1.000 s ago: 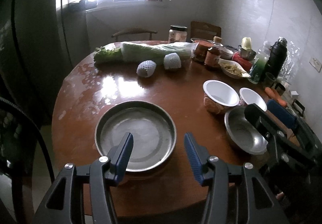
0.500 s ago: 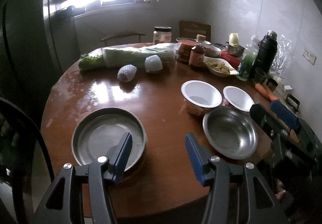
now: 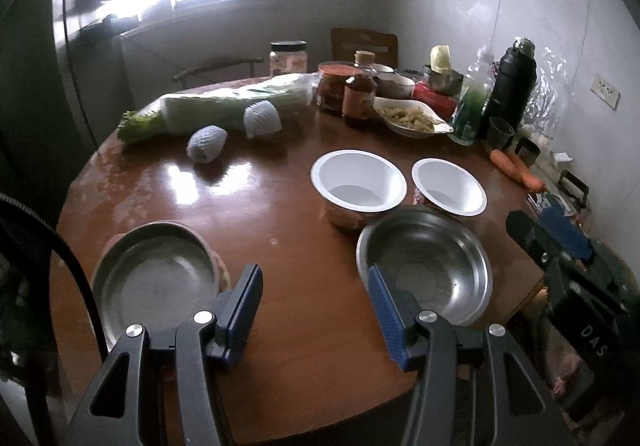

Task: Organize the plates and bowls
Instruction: 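Lift the steel bowl with the left tool toward the plate stack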

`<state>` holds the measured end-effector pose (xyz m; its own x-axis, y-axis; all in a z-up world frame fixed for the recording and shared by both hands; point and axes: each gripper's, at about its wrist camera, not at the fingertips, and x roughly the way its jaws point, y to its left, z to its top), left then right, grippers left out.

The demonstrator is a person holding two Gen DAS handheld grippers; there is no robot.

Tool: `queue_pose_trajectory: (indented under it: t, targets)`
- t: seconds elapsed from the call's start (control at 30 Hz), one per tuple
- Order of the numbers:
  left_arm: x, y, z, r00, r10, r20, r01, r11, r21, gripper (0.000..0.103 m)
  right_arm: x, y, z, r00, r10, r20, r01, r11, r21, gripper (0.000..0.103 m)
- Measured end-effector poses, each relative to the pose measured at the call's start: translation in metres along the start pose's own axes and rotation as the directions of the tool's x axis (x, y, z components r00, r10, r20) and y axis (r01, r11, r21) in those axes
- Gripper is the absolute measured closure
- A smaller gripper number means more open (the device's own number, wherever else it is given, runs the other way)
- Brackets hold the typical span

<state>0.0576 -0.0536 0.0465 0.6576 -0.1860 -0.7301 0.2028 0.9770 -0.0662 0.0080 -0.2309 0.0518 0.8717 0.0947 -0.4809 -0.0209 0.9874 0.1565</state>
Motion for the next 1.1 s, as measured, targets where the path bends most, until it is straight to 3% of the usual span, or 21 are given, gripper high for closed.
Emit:
queue_pose_trajectory:
  t: [0.3,0.77,1.1]
  targets:
    - [0.037,-0.013,0.001,0.997,-0.055,-0.057,0.054,0.998,-0.008,0.048,0.032,-0.025,-0.015,0.992,0.004,-0.129,0.000,0.999,0.032,0.033]
    - [0.082,-0.027,-0.001,0.988,-0.096,-0.124,0.097,0.995,0.003,0.048,0.070,-0.039,-0.038,0.971,-0.038,-0.238,0.042,0.999,0.013,0.034]
    - [0.107,-0.031,-0.002,0.978,-0.128,-0.167,0.125,0.992,-0.026,0.048,0.084,-0.050,-0.043,0.966,-0.033,-0.256,0.043,0.999,0.031,0.054]
